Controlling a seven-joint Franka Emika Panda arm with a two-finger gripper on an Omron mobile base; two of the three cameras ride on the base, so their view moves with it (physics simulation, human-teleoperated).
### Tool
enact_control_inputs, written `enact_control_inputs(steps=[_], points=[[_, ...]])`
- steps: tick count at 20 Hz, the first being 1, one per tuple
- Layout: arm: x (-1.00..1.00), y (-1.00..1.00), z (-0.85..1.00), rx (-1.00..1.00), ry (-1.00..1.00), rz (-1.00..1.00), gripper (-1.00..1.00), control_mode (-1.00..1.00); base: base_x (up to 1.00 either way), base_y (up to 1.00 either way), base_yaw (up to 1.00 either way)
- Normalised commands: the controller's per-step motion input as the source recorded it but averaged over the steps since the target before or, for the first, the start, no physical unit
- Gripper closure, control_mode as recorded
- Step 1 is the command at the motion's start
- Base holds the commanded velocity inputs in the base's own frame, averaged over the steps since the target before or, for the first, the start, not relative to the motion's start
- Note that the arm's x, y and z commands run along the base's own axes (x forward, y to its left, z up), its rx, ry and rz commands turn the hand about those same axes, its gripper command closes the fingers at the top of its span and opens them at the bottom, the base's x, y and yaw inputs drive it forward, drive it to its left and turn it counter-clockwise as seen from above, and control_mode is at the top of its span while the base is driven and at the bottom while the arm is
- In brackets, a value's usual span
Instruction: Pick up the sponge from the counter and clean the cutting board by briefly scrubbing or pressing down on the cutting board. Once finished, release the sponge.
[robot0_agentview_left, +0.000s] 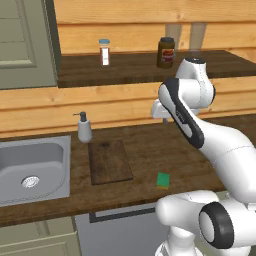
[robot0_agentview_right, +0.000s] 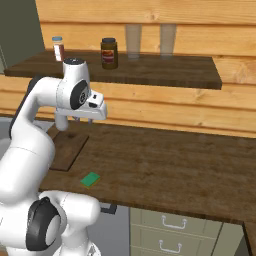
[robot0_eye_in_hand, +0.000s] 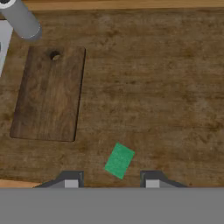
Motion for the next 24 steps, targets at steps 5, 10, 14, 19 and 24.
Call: enact_control_inputs(steps=[5,10,14,19,24], points=[[-0.17,0.0,-0.17,-0.01,0.03,-0.04,-1.0,-1.0,0.0,0.0,0.0],[-0.33,0.0,-0.53,0.0,0.19,-0.09,-1.0,-1.0,0.0,0.0,0.0],[-0.07,0.0,-0.5,0.0,0.18,-0.12,-1.0,-1.0,0.0,0.0,0.0],[0.0,0.0,-0.52,0.0,0.14,-0.13,-1.0,-1.0,0.0,0.0,0.0],[-0.03,0.0,-0.6,0.0,0.13,-0.08,-1.0,-1.0,0.0,0.0,0.0]])
